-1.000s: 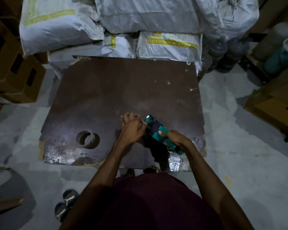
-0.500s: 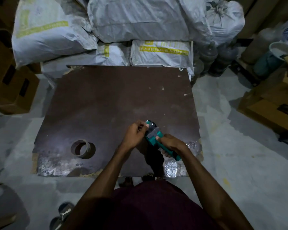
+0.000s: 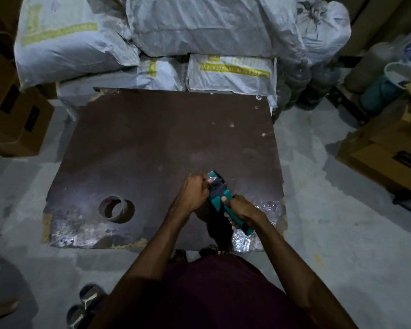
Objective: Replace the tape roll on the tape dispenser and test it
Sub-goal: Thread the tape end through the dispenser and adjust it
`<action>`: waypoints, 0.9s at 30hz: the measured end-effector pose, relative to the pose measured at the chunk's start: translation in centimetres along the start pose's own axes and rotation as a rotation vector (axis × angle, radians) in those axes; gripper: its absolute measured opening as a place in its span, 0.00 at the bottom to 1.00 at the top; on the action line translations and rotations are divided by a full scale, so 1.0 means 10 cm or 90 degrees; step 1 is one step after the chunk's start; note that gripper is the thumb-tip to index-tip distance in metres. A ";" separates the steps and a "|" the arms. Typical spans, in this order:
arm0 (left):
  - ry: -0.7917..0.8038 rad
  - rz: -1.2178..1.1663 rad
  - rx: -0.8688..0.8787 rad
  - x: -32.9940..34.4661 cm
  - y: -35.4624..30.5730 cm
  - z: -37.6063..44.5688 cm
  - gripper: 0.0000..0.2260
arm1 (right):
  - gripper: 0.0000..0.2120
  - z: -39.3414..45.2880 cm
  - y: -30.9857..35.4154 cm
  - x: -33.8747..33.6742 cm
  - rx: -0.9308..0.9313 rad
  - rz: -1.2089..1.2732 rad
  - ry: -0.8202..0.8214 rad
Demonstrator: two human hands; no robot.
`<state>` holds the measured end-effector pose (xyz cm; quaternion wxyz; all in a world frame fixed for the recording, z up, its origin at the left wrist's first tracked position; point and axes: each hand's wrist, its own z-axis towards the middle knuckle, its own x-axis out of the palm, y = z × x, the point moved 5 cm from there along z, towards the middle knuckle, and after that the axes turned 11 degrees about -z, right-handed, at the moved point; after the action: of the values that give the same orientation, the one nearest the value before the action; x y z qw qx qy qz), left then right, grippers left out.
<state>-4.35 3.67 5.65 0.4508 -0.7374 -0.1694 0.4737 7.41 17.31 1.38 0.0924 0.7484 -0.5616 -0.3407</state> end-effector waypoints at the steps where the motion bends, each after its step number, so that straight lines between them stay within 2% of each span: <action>1: 0.005 0.033 0.015 0.00 -0.02 -0.01 0.06 | 0.19 0.00 0.00 0.00 0.000 -0.001 -0.004; 4: 0.006 0.107 0.014 -0.02 0.00 0.01 0.06 | 0.18 0.00 0.04 0.00 -0.002 -0.008 -0.013; 7: 0.021 0.158 -0.009 -0.01 0.04 0.00 0.11 | 0.15 -0.01 0.07 0.01 -0.009 -0.023 -0.028; 12: -0.008 0.122 -0.019 -0.07 -0.02 -0.04 0.09 | 0.16 0.00 0.11 0.02 -0.013 -0.038 -0.023; 15: -0.020 0.101 -0.035 -0.09 0.03 -0.01 0.12 | 0.16 0.00 0.09 0.02 -0.019 -0.028 -0.031; 17: -0.021 0.088 -0.049 -0.09 0.04 0.02 0.09 | 0.16 0.01 0.08 0.03 -0.026 -0.026 -0.030; 22: -0.029 0.068 -0.062 -0.10 0.06 0.04 0.15 | 0.17 -0.01 0.07 0.03 -0.025 -0.031 -0.030; 25: -0.033 0.049 -0.080 -0.10 0.12 0.05 0.12 | 0.15 -0.02 0.07 0.04 -0.027 -0.032 -0.031; 27: -0.040 0.037 -0.082 -0.09 0.15 0.05 0.13 | 0.15 0.00 0.05 0.04 -0.022 -0.033 -0.030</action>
<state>-5.56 2.49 4.84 0.3827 -0.7541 -0.1921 0.4979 7.12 16.76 1.49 0.0835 0.7529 -0.5378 -0.3701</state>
